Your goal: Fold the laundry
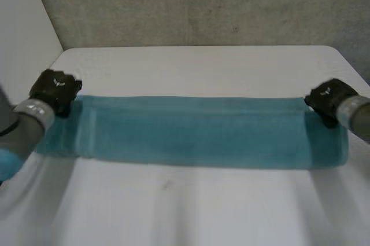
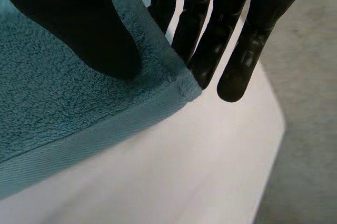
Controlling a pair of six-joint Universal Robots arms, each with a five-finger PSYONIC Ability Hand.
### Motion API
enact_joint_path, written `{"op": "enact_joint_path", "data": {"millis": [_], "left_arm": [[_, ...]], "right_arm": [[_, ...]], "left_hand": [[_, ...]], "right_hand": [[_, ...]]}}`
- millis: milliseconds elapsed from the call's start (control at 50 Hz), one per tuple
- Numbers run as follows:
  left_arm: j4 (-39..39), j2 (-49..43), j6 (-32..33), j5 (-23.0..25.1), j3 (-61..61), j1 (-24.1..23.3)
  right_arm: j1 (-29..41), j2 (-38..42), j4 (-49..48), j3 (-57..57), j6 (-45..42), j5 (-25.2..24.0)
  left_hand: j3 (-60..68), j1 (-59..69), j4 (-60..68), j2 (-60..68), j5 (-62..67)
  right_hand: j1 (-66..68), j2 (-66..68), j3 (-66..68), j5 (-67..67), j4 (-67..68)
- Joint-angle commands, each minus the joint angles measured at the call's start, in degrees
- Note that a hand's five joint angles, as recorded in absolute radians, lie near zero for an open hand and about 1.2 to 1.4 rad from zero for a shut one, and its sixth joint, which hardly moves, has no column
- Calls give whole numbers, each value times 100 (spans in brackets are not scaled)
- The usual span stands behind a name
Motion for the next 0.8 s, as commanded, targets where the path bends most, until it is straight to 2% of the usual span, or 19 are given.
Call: {"op": "enact_joint_path", "data": {"millis": [20, 200, 220, 240, 260, 280, 300, 320, 380, 440, 520, 680, 740, 800], "left_arm": [[670, -1835, -51, -704, 1947, -451], [1012, -2795, -42, -660, 2872, -540], [1100, -2822, -42, -643, 2872, -557], [1292, -2848, -42, -573, 2846, -592], [1399, -2849, -33, -520, 2828, -619], [1495, -2849, -33, -485, 2776, -645], [1583, -2831, -33, -432, 2706, -671], [1758, -2796, -25, -371, 2531, -733], [2110, -2612, -16, -352, 2267, -829], [2261, -2392, -33, -405, 2064, -856], [2296, -1962, -51, -432, 1634, -865], [2270, -732, -139, -405, 220, -847], [2261, -293, -226, -388, -403, -847], [2244, 42, -550, -379, -940, -847]], "right_arm": [[479, 1792, -1060, -1941, 41, 593], [689, 2636, -1817, -2847, 14, 821], [707, 2671, -1834, -2865, 23, 856], [733, 2689, -1852, -2865, 32, 883], [760, 2707, -1861, -2856, 32, 927], [760, 2707, -1861, -2856, 32, 927], [882, 2724, -1870, -2813, 84, 1145], [892, 2724, -1878, -2786, 111, 1199], [883, 2663, -1887, -2663, 303, 1243], [883, 2409, -1887, -2496, 611, 1235], [804, 1601, -1896, -1996, 1305, 1147], [716, 203, -1791, -651, 2237, 409], [470, -115, -1755, -184, 2326, 180], [-12, -404, -1327, 438, 2343, -179]], "left_hand": [[1155, 1493, 1151, 1127, 1520], [1155, 1493, 1151, 1127, 1520], [1155, 1493, 1151, 1127, 1520], [308, 646, 304, 280, 673], [-1332, -994, -1337, -1361, -968], [-2664, -2326, -2669, -2693, -2300], [-3560, -3222, -3565, -3589, -3196], [-4618, -4280, -4623, -4647, -4254], [-5805, -5467, -5809, -5833, -5440], [-5806, -5469, -5811, -5835, -5442], [-5773, -5435, -5778, -5801, -5408], [-5790, -5452, -5794, -5818, -5425], [-5823, -5485, -5828, -5851, -5458], [-5823, -5485, -5828, -5852, -5459]], "right_hand": [[2434, 1262, 1218, 1372, 1169], [2434, 1262, 1218, 1372, 1169], [1690, 518, 475, 629, 426], [-49, -1221, -1264, -1111, -1314], [-1782, -2954, -2997, -2843, -3046], [-1799, -2971, -3014, -2861, -3064], [-4566, -5738, -5782, -5628, -5831], [-4566, -5738, -5782, -5628, -5831], [-4566, -5738, -5782, -5628, -5831], [-4566, -5738, -5782, -5628, -5831], [-4566, -5738, -5782, -5628, -5831], [-4566, -5738, -5782, -5628, -5831], [-4566, -5738, -5782, -5628, -5831], [-4566, -5738, -5782, -5628, -5831]]}}
